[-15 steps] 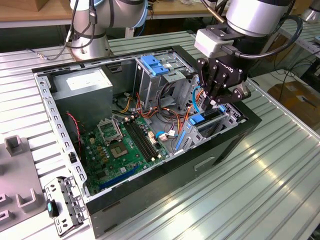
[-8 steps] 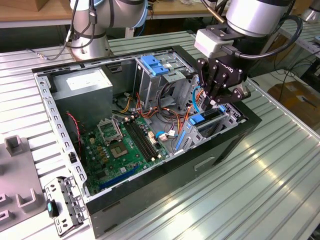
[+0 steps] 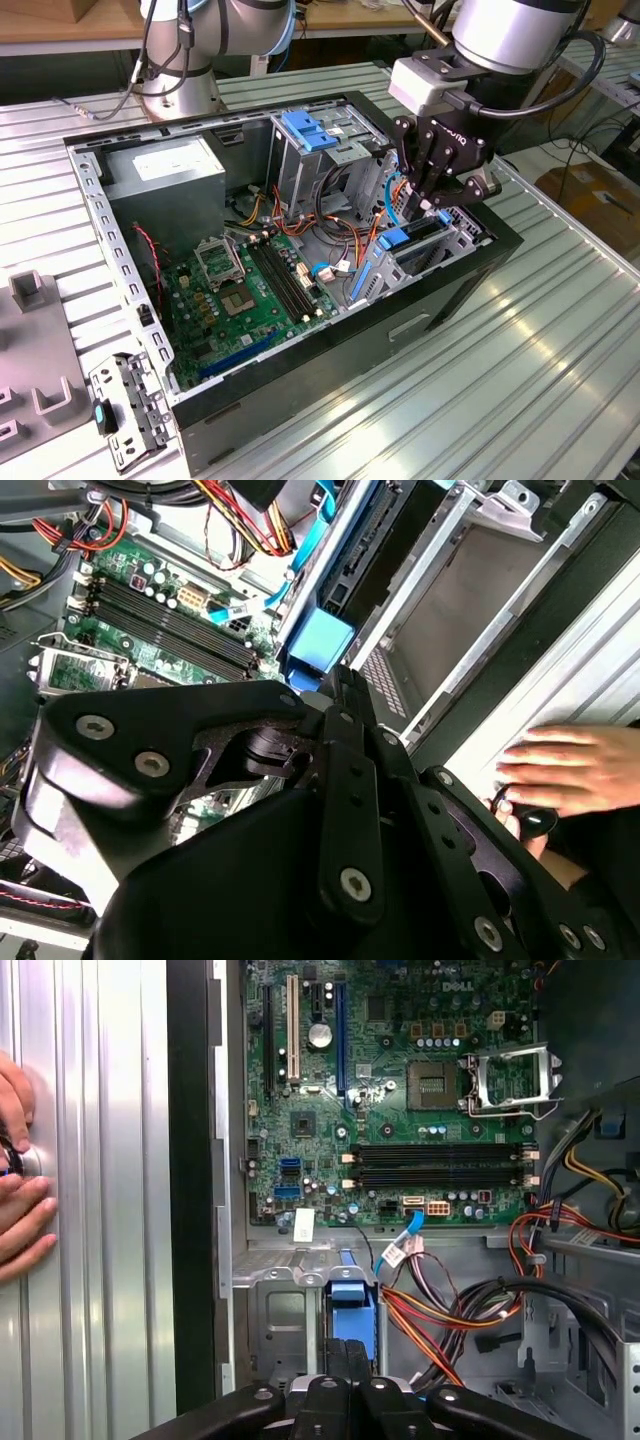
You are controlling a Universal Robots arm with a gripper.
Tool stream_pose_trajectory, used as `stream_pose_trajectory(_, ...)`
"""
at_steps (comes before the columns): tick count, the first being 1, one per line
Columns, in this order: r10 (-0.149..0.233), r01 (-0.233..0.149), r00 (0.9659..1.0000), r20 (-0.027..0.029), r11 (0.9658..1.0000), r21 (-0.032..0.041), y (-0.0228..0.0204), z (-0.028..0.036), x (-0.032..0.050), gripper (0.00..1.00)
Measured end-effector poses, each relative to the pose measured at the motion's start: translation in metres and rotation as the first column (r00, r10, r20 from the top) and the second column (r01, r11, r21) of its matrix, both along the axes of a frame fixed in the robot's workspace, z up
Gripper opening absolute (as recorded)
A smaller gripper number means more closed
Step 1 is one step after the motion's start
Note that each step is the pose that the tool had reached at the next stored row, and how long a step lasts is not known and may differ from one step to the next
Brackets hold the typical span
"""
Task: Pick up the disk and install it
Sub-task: 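Insert the first disk wire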
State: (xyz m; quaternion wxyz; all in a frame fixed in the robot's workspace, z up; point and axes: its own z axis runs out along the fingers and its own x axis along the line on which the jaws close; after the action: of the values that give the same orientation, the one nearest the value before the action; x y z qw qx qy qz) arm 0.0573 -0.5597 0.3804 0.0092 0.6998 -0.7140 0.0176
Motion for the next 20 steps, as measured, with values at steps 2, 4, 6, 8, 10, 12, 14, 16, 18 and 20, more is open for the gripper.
stream_pose_trajectory(2,0.000,0.000,1.0000,-0.0001,1.0000,-0.0001,0.0000,-0.0001,0.0017,0.11)
stream_pose_trajectory(4,0.000,0.000,1.0000,-0.0001,1.0000,-0.0005,0.0000,-0.0003,0.0090,0.11)
stream_pose_trajectory(6,0.000,0.000,1.0000,0.0000,1.0000,-0.0010,0.0002,-0.0006,0.0174,0.11)
stream_pose_trajectory(8,0.000,0.000,1.0000,-0.0002,1.0000,-0.0025,0.0004,-0.0007,0.0225,0.11)
stream_pose_trajectory(10,0.000,0.000,1.0000,-0.0002,1.0000,-0.0028,0.0004,-0.0007,0.0257,0.11)
stream_pose_trajectory(12,0.007,-0.007,1.0000,-0.0003,1.0000,-0.0029,0.0004,-0.0007,0.0258,0.11)
stream_pose_trajectory(14,0.027,-0.027,0.9996,-0.0002,0.9996,-0.0030,0.0003,0.0001,0.0259,0.11)
stream_pose_trajectory(16,0.037,-0.037,0.9993,-0.0002,0.9993,-0.0029,0.0004,0.0012,0.0258,0.11)
stream_pose_trajectory(18,0.042,-0.042,0.9991,-0.0002,0.9991,-0.0035,0.0006,0.0016,0.0259,0.11)
stream_pose_trajectory(20,0.042,-0.042,0.9991,-0.0003,0.9991,-0.0051,0.0007,0.0017,0.0259,0.11)
